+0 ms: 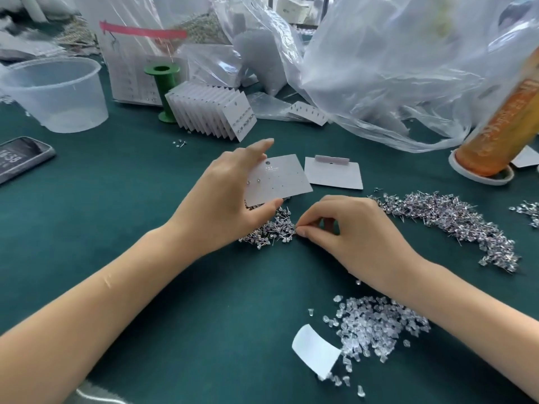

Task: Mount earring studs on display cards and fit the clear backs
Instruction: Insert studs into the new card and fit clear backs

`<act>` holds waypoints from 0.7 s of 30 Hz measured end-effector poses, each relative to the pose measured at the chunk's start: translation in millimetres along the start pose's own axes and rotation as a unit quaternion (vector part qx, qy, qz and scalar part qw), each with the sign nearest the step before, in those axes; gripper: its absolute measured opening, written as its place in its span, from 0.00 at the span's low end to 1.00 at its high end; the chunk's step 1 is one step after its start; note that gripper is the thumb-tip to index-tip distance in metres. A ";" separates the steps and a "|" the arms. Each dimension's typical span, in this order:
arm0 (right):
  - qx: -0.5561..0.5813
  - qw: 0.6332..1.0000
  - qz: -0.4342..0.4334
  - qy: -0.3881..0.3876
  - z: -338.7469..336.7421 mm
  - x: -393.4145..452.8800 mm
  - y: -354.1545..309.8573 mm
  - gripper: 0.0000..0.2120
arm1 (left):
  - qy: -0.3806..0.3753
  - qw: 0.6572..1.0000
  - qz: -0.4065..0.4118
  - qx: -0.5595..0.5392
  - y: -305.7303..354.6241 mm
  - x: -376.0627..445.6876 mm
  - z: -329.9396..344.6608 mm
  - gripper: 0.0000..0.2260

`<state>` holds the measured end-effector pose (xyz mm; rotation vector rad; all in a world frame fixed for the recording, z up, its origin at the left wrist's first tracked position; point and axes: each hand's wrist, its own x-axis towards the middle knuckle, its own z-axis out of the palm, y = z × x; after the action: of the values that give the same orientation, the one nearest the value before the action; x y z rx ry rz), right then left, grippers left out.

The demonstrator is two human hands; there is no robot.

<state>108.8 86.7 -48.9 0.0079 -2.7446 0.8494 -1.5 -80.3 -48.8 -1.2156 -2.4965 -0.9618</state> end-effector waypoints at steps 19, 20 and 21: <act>0.054 0.995 -0.014 0.079 -21.6 1.3 -4.0 0.05 | -0.084 0.989 0.102 -0.067 19.2 -7.7 9.2 0.36; 0.055 0.995 -0.015 0.079 -21.6 1.3 -4.2 0.06 | -0.084 0.989 0.101 -0.069 19.1 -7.7 9.1 0.36; 0.055 0.995 -0.017 0.080 -21.3 0.9 -4.3 0.06 | -0.084 0.989 0.100 -0.073 19.0 -7.7 9.1 0.36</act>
<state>113.6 95.0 -29.5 0.0083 -2.5390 0.9467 18.8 -70.9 -50.3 -1.6204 -2.3989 -1.0427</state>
